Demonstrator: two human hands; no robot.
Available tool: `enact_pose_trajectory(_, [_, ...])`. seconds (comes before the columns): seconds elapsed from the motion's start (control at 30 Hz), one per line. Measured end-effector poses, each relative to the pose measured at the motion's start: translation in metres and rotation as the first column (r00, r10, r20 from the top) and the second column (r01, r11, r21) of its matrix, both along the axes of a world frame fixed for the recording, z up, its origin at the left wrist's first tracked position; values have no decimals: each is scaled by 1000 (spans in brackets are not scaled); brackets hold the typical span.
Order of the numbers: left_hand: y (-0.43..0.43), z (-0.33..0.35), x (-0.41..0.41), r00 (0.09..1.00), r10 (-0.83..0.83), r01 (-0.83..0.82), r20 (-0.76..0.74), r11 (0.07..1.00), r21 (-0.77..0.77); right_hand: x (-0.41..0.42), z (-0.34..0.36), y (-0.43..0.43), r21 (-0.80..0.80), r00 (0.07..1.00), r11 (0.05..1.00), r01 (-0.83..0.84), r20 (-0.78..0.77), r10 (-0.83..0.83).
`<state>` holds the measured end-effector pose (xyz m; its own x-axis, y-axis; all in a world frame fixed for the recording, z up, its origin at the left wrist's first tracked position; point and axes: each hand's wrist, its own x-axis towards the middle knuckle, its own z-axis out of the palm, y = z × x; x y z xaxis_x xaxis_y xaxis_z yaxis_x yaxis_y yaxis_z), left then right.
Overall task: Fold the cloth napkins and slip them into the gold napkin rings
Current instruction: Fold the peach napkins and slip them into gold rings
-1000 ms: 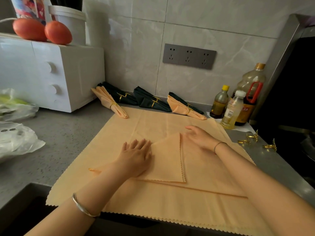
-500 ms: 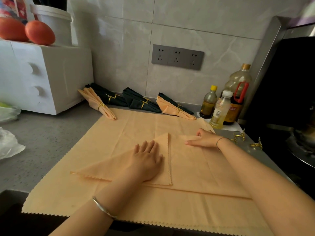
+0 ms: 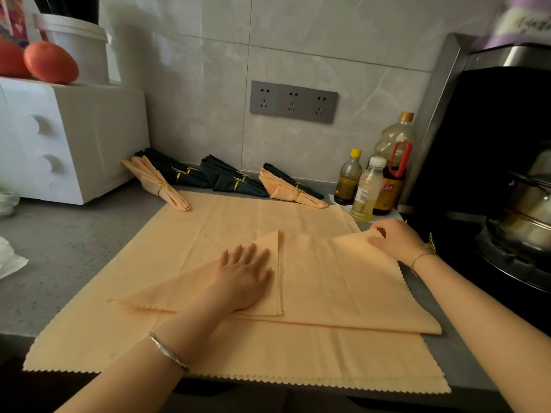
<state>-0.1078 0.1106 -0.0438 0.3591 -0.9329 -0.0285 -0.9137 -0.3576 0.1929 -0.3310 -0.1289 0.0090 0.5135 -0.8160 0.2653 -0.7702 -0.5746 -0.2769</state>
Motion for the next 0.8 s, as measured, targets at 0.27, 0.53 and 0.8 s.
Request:
enact_pose_trajectory(0.27, [-7, 0, -3, 995, -101, 100, -12, 994, -45, 15, -12, 138, -353, 893, 847, -397, 63, 445])
enact_pose_trajectory(0.53, [-5, -1, -7, 997, -70, 69, -12, 997, -46, 27, -48, 187, -518, 846, 695, -498, -114, 521])
enact_pose_trajectory(0.8, [-3, 1, -7, 996, -92, 92, -9, 996, -1, 27, -55, 203, -431, 845, 737, -521, -143, 515])
